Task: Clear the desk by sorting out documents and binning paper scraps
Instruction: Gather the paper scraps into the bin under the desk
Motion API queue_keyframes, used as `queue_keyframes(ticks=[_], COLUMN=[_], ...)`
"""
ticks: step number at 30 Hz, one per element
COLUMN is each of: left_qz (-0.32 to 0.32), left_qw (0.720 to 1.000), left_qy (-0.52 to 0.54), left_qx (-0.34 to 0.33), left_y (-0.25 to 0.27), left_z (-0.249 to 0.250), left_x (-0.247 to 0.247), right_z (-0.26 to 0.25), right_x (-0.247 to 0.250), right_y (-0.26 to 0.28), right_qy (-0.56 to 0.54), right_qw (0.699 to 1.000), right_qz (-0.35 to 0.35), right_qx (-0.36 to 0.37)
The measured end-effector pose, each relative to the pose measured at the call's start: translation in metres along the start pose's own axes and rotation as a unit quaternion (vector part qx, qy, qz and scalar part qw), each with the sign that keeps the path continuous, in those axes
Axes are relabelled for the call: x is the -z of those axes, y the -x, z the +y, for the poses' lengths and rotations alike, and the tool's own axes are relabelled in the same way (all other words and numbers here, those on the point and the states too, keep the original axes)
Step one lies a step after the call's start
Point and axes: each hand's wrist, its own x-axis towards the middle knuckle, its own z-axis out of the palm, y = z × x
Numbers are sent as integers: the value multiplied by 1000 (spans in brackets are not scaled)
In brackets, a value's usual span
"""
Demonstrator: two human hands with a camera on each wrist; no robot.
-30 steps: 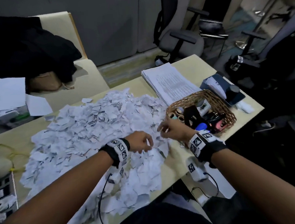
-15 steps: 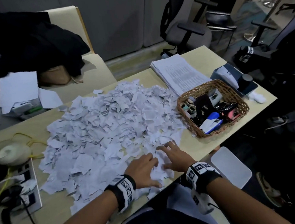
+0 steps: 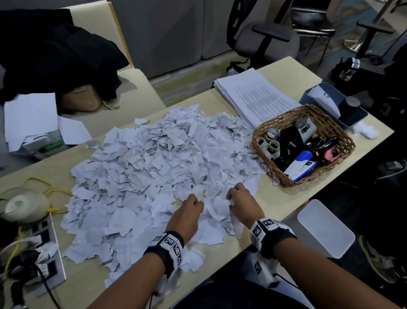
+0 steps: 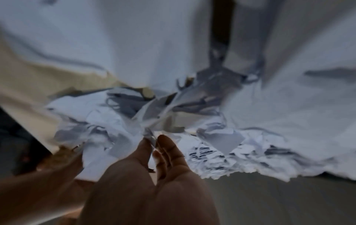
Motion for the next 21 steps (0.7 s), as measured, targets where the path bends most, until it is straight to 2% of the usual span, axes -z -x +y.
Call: queue_keyframes(ticks=[3, 7, 9, 11, 13, 15, 18, 21], left_qz=[57, 97, 132, 150, 116, 33, -78, -66], left_qw=[994, 986, 981, 983, 991, 997, 991, 984], left_qy=[79, 108, 86, 35, -21, -55, -107, -164], left_qx=[42, 88, 111, 96, 69, 36, -6, 3], left_y=[0, 1, -2, -5, -8, -8, -8, -12], left_z=[-10, -13, -9, -6, -1, 7, 14, 8], left_x=[-1, 10, 17, 18, 13, 5, -15, -27], right_z=[2, 5, 6, 6, 6, 4, 3, 6], right_x=[15, 30, 31, 28, 20, 9, -9, -19], right_y=[-5, -13, -14, -12, -11, -14, -13, -11], right_qy=[-45, -61, -35, 13, 42, 64, 169, 210], right_qw=[998, 996, 998, 999, 999, 996, 976, 972], right_qz=[41, 70, 41, 12, -11, -59, -122, -78], right_qx=[-10, -12, -19, -32, -12, 31, 61, 74])
